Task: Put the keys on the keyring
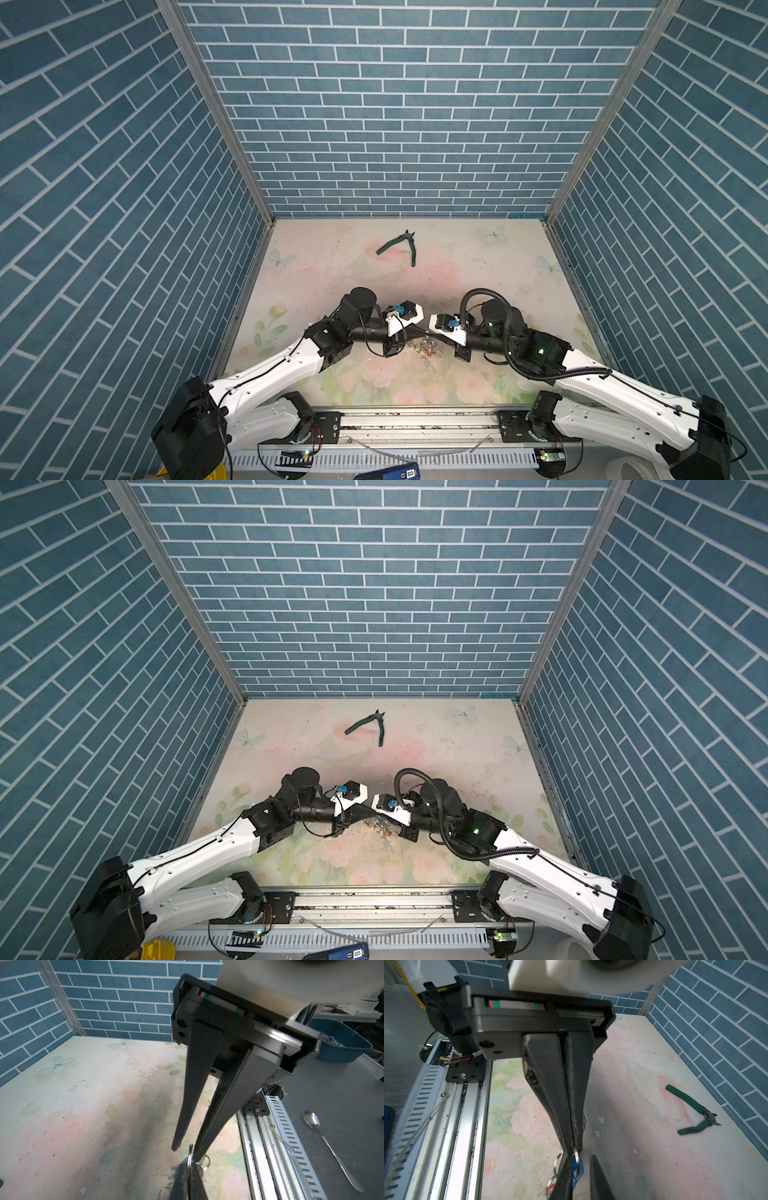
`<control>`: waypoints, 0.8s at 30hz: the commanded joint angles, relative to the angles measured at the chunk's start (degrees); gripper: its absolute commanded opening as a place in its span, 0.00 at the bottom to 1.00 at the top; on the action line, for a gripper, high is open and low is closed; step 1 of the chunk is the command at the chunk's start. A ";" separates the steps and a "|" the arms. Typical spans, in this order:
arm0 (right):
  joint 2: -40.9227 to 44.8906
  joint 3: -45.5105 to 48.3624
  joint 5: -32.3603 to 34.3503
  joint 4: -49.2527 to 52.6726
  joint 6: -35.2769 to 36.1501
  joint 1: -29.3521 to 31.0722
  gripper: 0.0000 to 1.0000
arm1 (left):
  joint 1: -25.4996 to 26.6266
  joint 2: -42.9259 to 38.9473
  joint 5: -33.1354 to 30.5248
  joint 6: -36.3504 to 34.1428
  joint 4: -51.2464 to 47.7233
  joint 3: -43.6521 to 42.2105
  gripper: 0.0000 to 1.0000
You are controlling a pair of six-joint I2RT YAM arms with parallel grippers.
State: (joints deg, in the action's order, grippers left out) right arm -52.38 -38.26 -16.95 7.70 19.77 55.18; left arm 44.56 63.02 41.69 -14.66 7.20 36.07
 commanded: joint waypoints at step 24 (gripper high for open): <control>1.13 6.77 -2.82 -24.85 -17.92 -5.36 0.00 | 0.27 -1.64 -2.14 1.60 6.31 -2.60 0.14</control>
State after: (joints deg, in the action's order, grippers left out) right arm -51.09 -33.21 -20.62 -6.87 6.79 50.15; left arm 44.58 62.08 38.68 -13.56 12.49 34.17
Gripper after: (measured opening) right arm 0.047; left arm 0.140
